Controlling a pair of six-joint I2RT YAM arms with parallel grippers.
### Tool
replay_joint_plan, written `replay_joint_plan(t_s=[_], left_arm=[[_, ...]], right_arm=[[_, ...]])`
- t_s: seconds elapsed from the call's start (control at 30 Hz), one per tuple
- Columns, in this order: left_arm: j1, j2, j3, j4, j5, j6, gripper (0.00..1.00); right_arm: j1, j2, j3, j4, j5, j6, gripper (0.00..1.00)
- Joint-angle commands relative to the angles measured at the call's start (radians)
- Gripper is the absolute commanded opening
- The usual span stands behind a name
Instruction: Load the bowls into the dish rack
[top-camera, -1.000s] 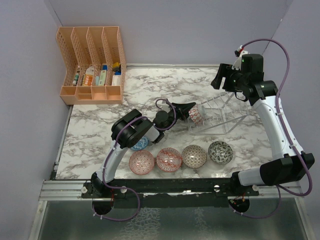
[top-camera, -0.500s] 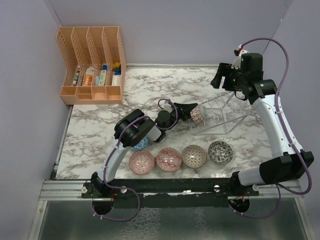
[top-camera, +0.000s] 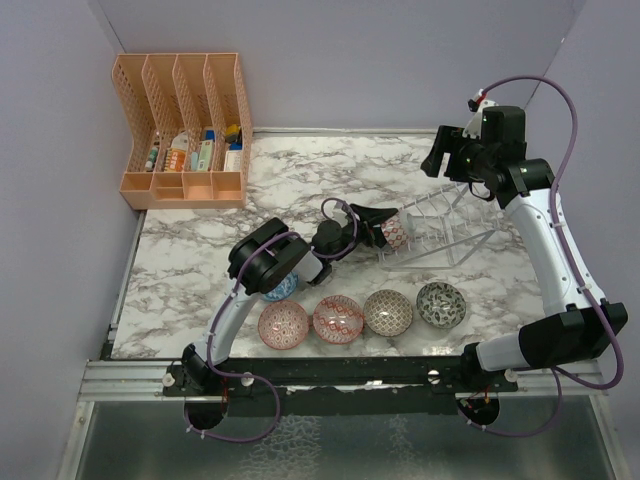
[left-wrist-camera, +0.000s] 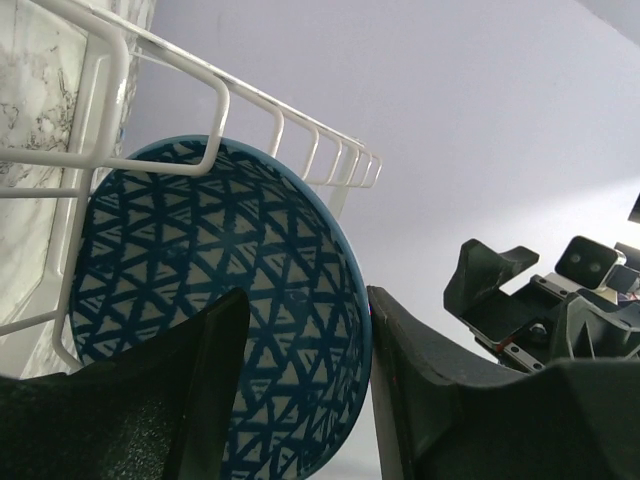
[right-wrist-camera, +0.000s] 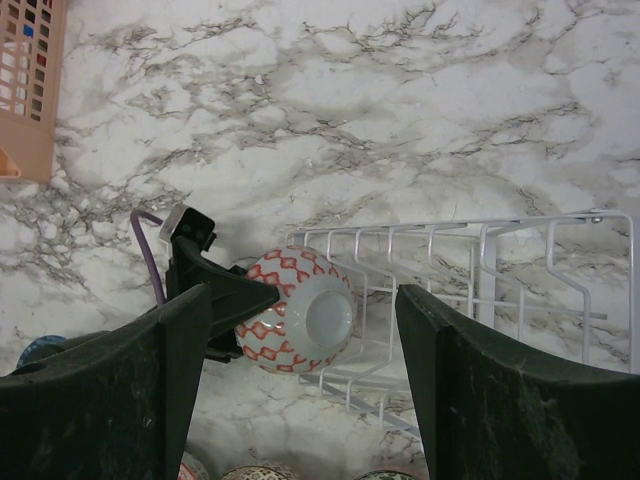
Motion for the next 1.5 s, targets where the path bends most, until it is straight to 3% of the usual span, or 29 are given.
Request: replay_joint_plan(t_s=[0.0, 0.37, 0.53, 0.77, 1.03, 1.33, 1.47], left_arm=[[0.01, -0.058, -0.027, -0.048, 0.05, 0.031, 0.58], [0.04, -0.117, -0.051, -0.048, 0.066, 0.096, 0.99], [0.064, -0.187, -0.064, -0.159, 0.1, 0.173, 0.99], [0.11, -0.328, -0.035, -0.621, 0.167, 0.387, 0.99], [0.143, -0.435, 0.013, -0.979, 0.193, 0.608, 0.99], [0.166, -0.711, 0.046, -1.419, 0.019, 0.932, 0.99], [0.166, -0.831, 0.018, -1.63, -0.081, 1.025, 0.94]], right_arm=[[-0.005, -0.023, 0.03, 0.019, -0.018, -0.014, 0.75], [-0.006, -0.053, 0.012, 0.02, -0.036, -0.016, 0.75], [-0.005, -0.065, 0.015, 0.014, -0.043, -0.017, 0.76], [-0.005, -0.084, 0.009, 0.004, -0.06, -0.018, 0.76], [-0.005, -0.099, 0.023, -0.027, -0.067, -0.023, 0.76], [-0.005, -0.142, 0.003, -0.058, -0.107, -0.019, 0.76], [-0.005, -0.148, -0.018, -0.056, -0.145, -0.007, 0.76]])
